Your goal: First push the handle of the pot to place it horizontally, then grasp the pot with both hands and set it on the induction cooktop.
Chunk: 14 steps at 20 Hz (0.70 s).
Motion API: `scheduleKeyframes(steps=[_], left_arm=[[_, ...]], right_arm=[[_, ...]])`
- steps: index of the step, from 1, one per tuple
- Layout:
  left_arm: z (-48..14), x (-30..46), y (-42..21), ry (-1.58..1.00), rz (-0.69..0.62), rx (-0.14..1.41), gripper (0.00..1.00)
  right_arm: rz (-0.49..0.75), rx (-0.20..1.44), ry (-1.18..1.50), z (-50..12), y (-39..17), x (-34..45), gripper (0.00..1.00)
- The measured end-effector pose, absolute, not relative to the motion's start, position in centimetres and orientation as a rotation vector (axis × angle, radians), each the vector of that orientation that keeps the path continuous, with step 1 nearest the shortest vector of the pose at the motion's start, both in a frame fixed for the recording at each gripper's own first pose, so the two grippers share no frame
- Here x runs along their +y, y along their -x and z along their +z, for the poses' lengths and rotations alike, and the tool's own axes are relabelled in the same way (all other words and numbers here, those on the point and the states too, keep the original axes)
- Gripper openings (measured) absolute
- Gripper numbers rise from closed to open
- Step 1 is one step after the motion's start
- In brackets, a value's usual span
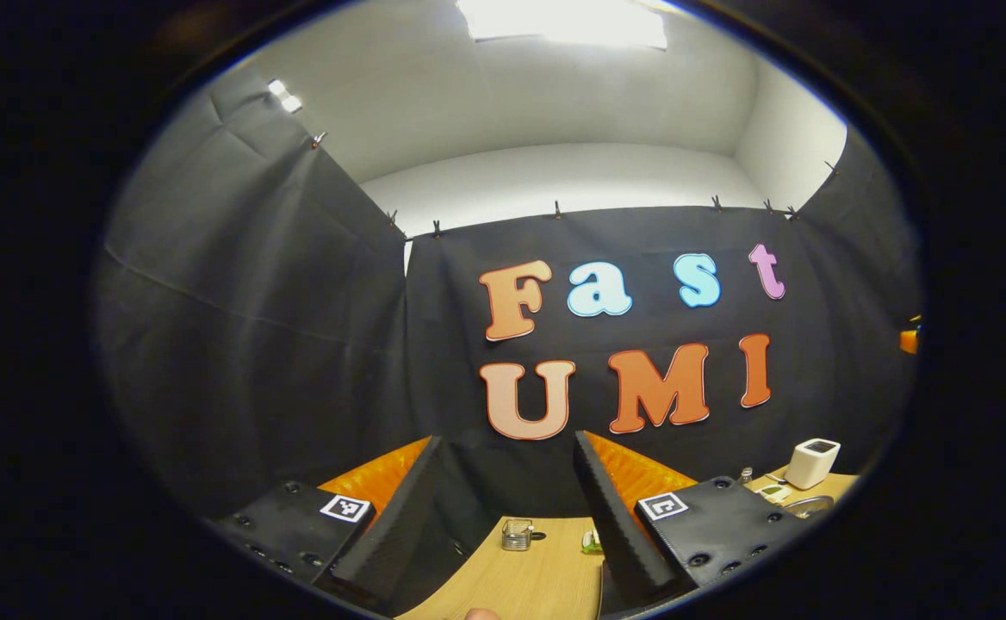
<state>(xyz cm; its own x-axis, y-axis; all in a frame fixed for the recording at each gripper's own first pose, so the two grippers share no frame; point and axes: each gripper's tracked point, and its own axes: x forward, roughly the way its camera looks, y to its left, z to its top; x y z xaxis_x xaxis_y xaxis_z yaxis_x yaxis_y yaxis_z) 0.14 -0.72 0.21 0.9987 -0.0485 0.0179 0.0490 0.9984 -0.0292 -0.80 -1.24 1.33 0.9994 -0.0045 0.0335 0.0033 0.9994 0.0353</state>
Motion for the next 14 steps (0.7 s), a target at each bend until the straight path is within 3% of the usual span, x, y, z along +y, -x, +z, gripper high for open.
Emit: scheduleKeyframes(steps=[8,10,11,14], left_arm=[[-0.5,-1.4,-1.0,0.0,-0.09,-0.006,0.97],[-0.8,-2.5,-1.2,0.021,-0.107,0.007,0.98],[-1.0,-2.5,-1.4,0.025,-0.107,0.009,0.98],[-2.0,-2.0,-2.2,0.031,-0.09,0.023,0.96]], right_arm=[[0.041,0.007,-0.039,0.0,0.3,-0.6,0.96],[0.053,0.014,-0.041,-0.4,-0.1,-0.3,1.0],[0.057,0.019,-0.04,-0.7,-0.3,-0.2,0.89],[0.063,0.048,-0.023,-2.2,-0.6,0.0,0.78]])
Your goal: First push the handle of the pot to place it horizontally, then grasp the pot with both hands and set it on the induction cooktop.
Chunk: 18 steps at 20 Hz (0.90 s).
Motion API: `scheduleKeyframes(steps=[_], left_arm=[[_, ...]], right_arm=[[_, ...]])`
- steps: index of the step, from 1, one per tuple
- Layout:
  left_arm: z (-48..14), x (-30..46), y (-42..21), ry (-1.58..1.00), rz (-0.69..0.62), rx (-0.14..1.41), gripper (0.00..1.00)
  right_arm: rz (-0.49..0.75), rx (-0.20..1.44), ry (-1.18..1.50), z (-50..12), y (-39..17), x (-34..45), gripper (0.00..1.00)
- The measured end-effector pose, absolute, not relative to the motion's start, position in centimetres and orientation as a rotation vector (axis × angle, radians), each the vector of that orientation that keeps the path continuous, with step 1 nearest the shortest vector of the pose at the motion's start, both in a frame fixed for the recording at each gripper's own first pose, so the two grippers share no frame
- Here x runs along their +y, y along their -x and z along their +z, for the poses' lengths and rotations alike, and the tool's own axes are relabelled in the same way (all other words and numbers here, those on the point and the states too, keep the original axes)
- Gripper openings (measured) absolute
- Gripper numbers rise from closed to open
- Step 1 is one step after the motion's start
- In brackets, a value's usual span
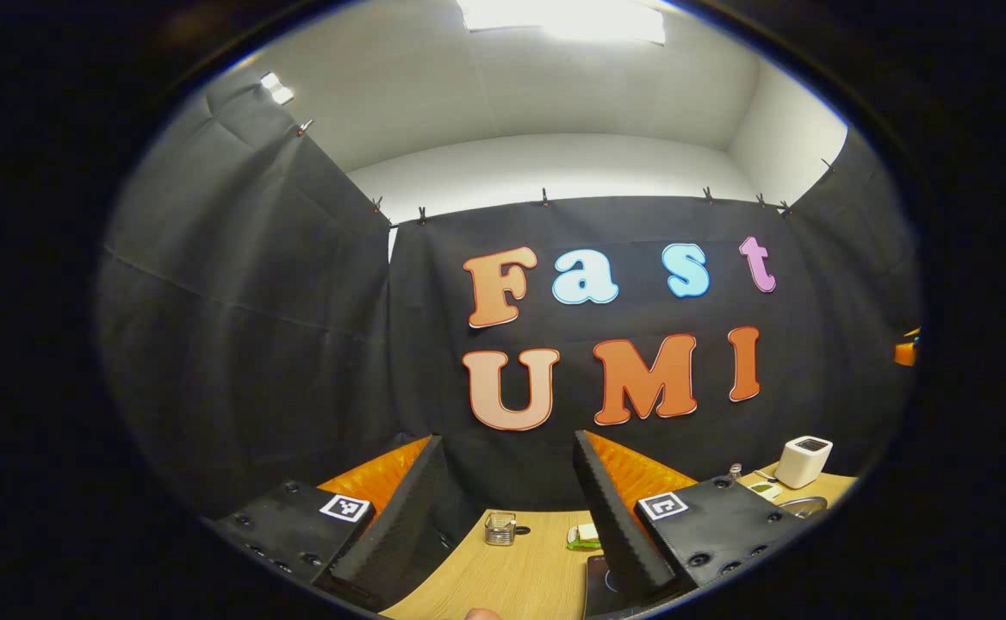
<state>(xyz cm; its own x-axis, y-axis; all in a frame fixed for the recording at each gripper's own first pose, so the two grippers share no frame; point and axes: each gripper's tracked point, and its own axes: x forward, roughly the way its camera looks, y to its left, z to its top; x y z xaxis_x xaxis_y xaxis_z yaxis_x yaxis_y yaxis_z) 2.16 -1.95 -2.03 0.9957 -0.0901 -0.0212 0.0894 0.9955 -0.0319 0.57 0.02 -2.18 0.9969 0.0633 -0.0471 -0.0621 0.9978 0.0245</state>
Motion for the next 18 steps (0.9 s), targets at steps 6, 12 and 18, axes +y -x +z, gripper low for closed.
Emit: scheduleKeyframes(steps=[6,12,18], left_arm=[[-2.9,-3.3,-1.9,0.043,-0.109,0.038,0.99],[-2.5,-5.8,-0.8,-0.001,-0.174,0.01,0.98],[-3.9,-6.0,-0.7,0.038,-0.178,0.043,0.98]], right_arm=[[0.159,0.132,-0.01,-5.7,-0.9,2.8,0.48],[0.221,0.222,-0.082,-10.5,-0.8,4.5,0.19],[0.239,0.357,-0.058,-17.2,0.1,5.5,0.03]])
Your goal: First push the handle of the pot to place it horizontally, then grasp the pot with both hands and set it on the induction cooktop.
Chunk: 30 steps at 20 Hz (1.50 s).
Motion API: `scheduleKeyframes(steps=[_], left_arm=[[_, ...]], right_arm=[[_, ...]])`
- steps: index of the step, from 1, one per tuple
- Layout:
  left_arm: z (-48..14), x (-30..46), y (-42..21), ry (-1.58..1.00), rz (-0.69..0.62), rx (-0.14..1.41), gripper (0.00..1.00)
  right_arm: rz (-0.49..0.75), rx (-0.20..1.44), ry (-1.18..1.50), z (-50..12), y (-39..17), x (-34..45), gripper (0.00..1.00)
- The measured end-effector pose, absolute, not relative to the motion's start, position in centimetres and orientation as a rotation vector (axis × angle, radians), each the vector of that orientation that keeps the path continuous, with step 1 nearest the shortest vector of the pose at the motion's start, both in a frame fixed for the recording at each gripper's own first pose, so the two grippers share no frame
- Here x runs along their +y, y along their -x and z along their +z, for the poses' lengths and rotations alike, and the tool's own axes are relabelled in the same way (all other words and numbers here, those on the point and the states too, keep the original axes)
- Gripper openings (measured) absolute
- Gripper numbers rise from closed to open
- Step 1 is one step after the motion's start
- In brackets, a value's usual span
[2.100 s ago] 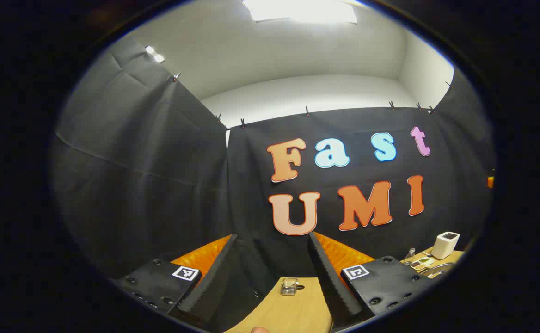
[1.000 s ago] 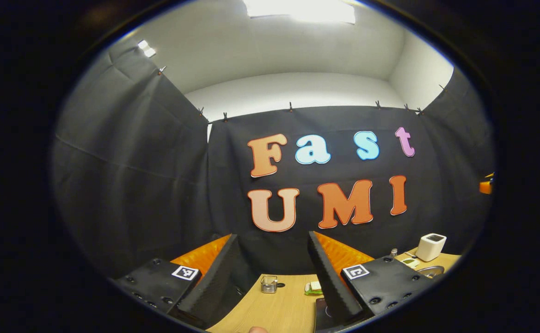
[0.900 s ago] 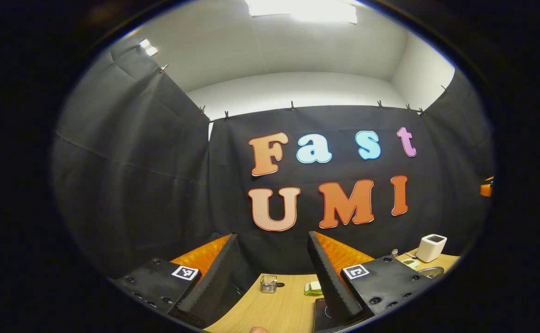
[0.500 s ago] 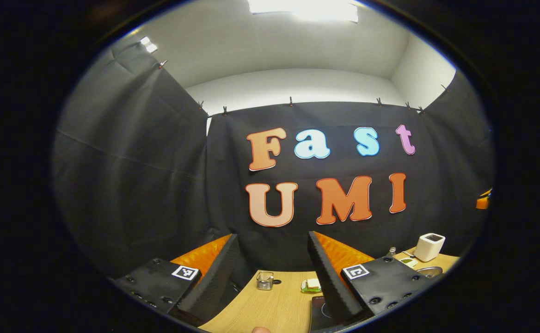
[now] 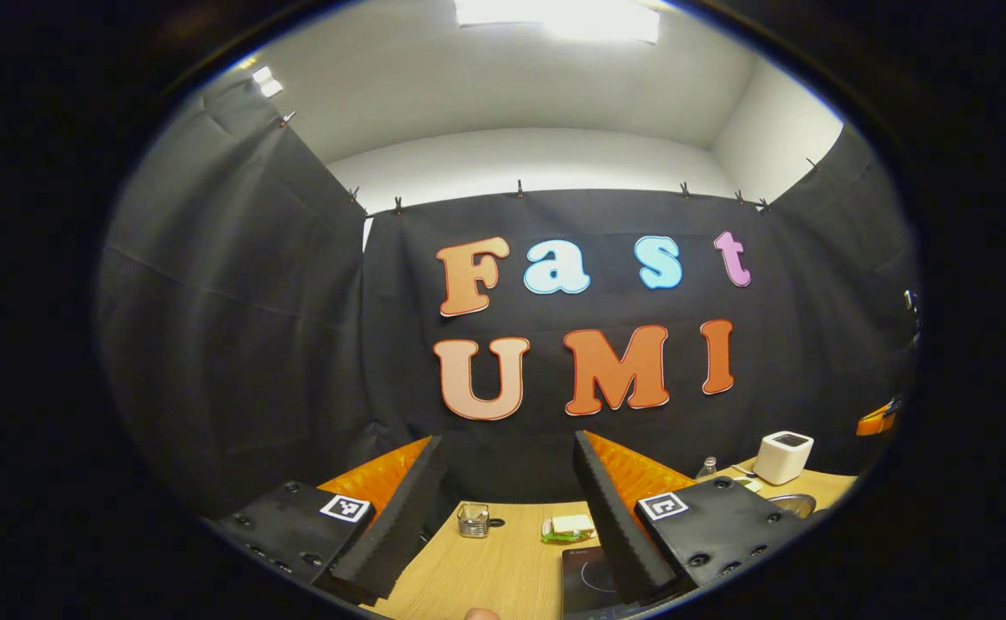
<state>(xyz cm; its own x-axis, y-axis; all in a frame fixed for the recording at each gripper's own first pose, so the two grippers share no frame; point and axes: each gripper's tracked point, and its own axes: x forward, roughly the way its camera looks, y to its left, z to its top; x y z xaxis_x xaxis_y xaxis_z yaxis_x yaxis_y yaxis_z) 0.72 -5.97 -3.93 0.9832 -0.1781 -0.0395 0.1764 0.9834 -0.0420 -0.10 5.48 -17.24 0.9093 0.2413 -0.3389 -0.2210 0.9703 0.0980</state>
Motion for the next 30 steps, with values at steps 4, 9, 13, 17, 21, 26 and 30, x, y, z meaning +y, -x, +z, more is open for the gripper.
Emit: scheduleKeyframes(steps=[4,9,13,17,21,26,30], left_arm=[[-4.9,-6.0,-0.9,0.045,-0.171,0.06,0.97],[-6.2,-6.4,-1.3,0.044,-0.169,0.087,0.98],[-7.4,-6.9,-1.5,0.062,-0.171,0.116,0.98],[-8.6,-6.7,-1.9,0.051,-0.149,0.134,0.98],[-9.3,-6.9,-2.1,0.044,-0.137,0.145,0.98],[-9.9,-7.2,-2.0,0.039,-0.14,0.169,0.98],[-10.4,-7.3,-2.1,0.027,-0.149,0.182,0.98]], right_arm=[[0.282,0.472,-0.074,-22.7,1.8,6.9,0.0],[0.332,0.608,-0.083,-28.9,4.2,8.7,0.0],[0.388,0.716,-0.1,-32.9,6.0,10.3,0.0],[0.4,0.786,-0.111,-35.9,6.7,10.6,0.0],[0.396,0.837,-0.107,-38.7,7.2,10.7,0.0],[0.429,0.92,-0.084,-41.8,8.3,12.0,0.0],[0.41,0.945,-0.067,-43.2,8.5,11.4,0.0]])
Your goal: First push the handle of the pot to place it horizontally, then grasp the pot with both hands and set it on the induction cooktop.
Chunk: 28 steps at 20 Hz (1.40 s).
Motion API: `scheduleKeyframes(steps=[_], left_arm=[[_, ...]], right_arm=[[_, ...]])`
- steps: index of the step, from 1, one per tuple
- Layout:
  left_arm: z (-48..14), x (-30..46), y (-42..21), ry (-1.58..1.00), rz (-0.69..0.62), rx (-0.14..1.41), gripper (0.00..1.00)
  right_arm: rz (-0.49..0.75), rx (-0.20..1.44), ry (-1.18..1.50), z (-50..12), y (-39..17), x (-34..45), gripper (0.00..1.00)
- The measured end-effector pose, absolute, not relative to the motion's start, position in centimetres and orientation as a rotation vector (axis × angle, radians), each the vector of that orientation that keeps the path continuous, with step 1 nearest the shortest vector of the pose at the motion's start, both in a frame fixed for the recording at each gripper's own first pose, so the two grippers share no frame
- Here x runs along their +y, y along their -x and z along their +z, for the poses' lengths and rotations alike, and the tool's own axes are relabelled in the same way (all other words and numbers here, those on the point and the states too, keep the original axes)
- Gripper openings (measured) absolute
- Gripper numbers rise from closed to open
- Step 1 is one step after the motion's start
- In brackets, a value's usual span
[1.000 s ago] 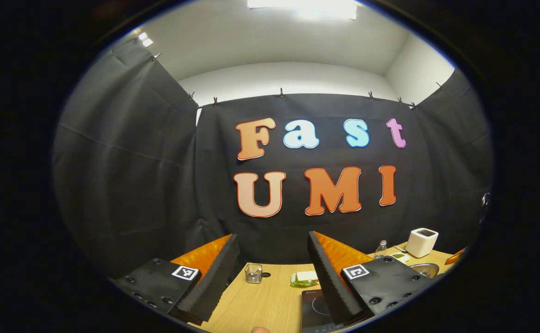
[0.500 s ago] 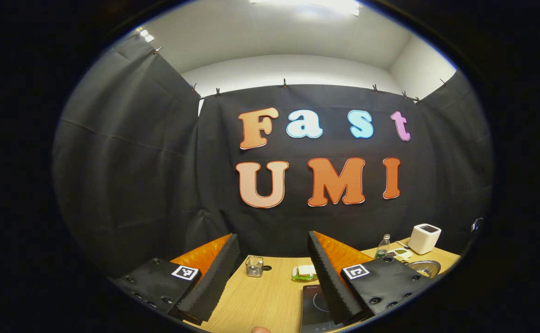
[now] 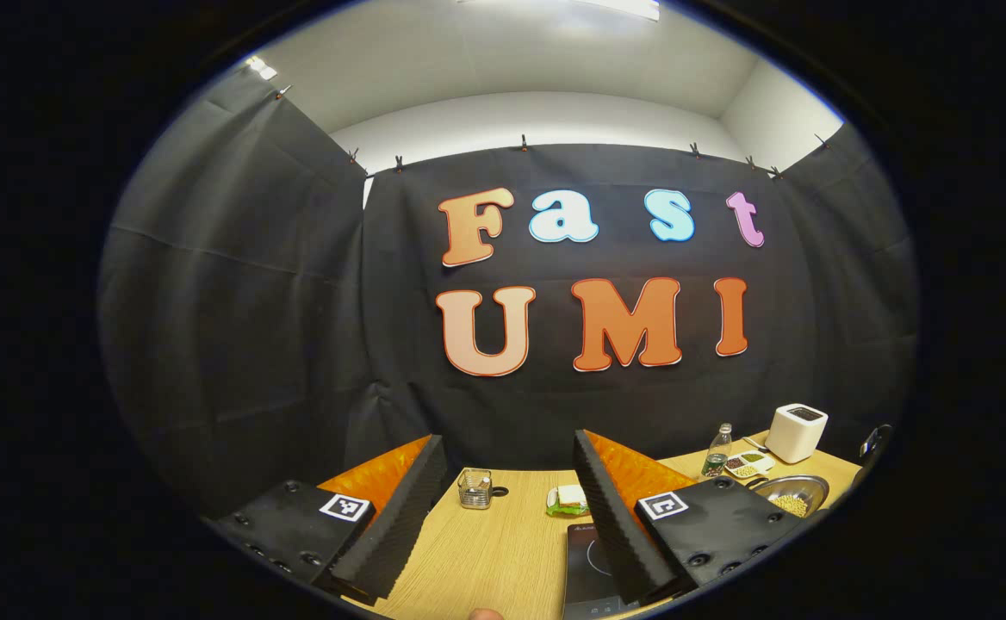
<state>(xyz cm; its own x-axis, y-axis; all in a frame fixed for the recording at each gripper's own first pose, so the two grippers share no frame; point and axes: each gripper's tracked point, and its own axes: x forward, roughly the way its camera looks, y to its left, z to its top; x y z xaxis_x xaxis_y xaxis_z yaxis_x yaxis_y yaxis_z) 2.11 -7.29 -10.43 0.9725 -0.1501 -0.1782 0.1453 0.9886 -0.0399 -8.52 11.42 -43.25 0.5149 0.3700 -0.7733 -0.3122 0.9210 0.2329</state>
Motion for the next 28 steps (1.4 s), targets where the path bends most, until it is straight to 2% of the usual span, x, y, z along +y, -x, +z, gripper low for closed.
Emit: scheduleKeyframes(steps=[28], left_arm=[[-11.0,-10.7,-2.9,0.038,-0.161,0.165,0.97]], right_arm=[[0.214,0.948,-0.123,-44.4,5.2,2.3,0.0]])
